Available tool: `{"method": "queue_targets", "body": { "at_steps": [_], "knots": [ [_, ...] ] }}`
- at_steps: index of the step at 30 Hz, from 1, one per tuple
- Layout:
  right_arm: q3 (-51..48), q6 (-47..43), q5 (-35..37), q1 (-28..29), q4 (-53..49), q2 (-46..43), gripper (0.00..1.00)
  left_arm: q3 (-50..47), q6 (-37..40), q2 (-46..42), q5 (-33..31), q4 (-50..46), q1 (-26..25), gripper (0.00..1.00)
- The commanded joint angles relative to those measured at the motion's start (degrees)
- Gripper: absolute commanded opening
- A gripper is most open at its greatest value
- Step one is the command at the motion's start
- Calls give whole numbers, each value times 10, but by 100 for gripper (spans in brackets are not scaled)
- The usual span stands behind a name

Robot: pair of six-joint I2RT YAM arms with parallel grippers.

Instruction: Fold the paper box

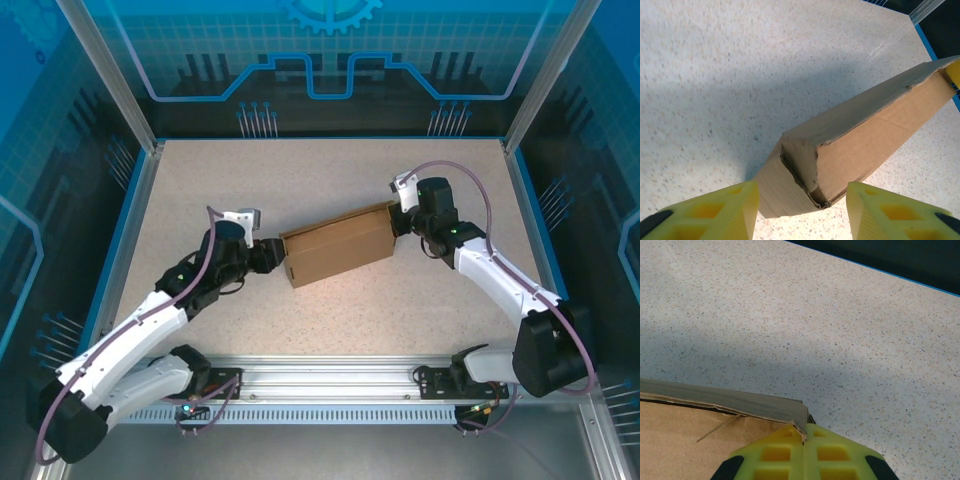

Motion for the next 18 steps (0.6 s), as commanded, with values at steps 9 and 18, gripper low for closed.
{"method": "queue_targets", "body": {
  "at_steps": [9,18],
  "knots": [
    [-10,2,-12,16,-46,1,2,166,131,135,126,-19,26,56],
    [-11,1,-15,17,-44,1,2,289,192,293,230,-63,25,55]
  ]
}}
